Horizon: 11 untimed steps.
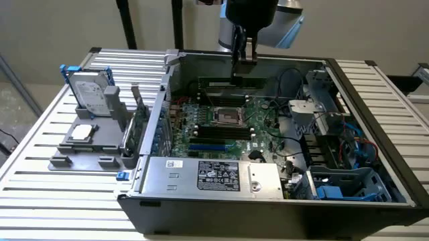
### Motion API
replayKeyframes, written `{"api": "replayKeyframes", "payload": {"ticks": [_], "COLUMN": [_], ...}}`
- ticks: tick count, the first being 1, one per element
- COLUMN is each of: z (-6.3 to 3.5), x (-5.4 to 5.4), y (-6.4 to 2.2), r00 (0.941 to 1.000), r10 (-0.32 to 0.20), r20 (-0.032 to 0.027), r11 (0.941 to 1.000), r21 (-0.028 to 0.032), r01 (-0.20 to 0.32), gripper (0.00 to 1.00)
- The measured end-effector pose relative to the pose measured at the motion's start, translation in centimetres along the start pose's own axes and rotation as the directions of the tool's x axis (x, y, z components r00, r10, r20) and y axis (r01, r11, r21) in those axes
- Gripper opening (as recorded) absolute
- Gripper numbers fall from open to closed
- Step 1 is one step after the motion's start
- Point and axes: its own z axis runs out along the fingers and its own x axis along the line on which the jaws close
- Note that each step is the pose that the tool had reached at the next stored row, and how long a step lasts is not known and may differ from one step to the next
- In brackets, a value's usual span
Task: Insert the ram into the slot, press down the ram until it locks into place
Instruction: 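Insert the ram into the slot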
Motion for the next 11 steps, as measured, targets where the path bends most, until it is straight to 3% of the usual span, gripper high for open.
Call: {"api": "replayKeyframes", "payload": {"ticks": [11], "z": [0.0], "x": [0.0], "y": [0.0], "r00": [1.0], "r10": [0.0], "r20": [0.0], "r11": [1.0], "r21": [0.0], "r01": [0.0], "gripper": [0.13]}}
